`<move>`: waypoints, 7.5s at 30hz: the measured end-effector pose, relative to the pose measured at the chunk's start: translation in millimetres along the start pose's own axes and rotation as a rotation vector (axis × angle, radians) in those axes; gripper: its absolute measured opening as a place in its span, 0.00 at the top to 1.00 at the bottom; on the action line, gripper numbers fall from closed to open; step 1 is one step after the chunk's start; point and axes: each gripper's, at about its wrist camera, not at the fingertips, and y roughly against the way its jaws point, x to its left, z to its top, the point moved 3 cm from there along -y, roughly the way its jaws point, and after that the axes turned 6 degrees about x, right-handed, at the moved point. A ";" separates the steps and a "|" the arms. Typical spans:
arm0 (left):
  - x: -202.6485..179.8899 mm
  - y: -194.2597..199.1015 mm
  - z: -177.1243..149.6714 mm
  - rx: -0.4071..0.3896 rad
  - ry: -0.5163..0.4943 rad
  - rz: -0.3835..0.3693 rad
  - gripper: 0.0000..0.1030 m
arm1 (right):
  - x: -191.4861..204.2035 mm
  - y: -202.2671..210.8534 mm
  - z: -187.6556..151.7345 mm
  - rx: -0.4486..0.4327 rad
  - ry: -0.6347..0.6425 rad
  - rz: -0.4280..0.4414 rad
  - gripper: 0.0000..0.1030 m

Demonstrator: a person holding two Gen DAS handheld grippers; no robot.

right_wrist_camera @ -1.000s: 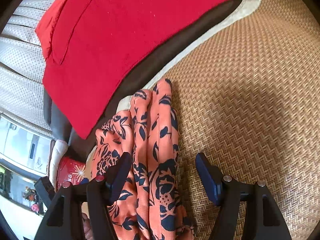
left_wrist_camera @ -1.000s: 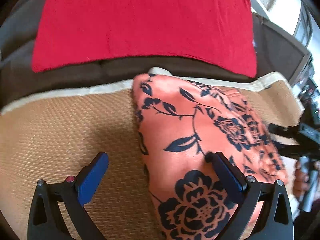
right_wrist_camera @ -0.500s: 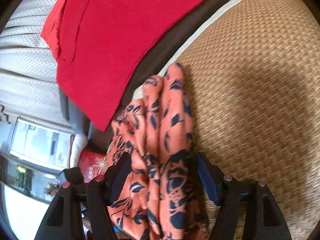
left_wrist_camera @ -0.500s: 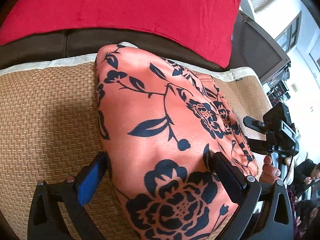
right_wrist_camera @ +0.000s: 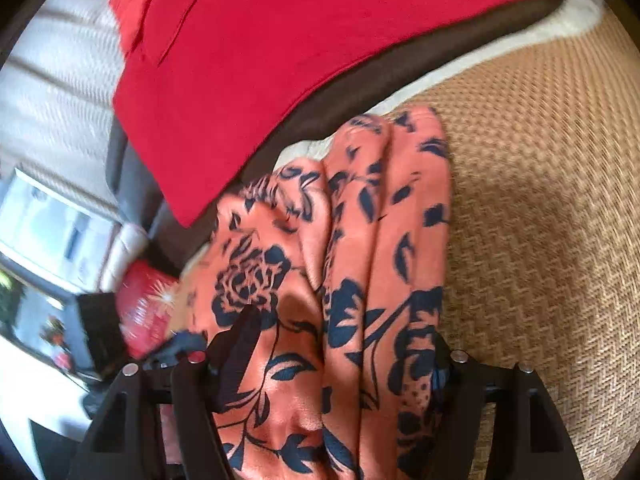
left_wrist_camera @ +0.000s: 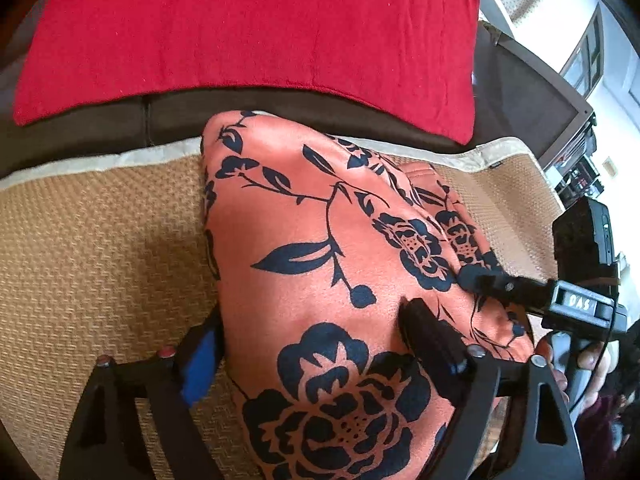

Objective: Fold small clothes

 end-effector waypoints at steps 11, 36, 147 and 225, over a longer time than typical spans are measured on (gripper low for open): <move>-4.3 6.9 3.6 -0.046 -0.044 0.080 0.32 | 38.5 -24.0 -9.3 -0.022 0.103 -0.128 0.60; -7.4 14.9 0.7 -0.083 0.010 0.077 0.48 | 44.8 -16.5 -7.6 -0.076 0.172 -0.225 0.65; -175.3 444.5 -203.7 -0.771 0.067 0.734 0.00 | 269.4 257.7 -249.2 -0.477 0.461 -0.389 0.28; -104.8 387.6 -168.9 -0.663 0.109 0.659 0.00 | 280.8 189.2 -189.3 -0.460 0.474 -0.541 0.28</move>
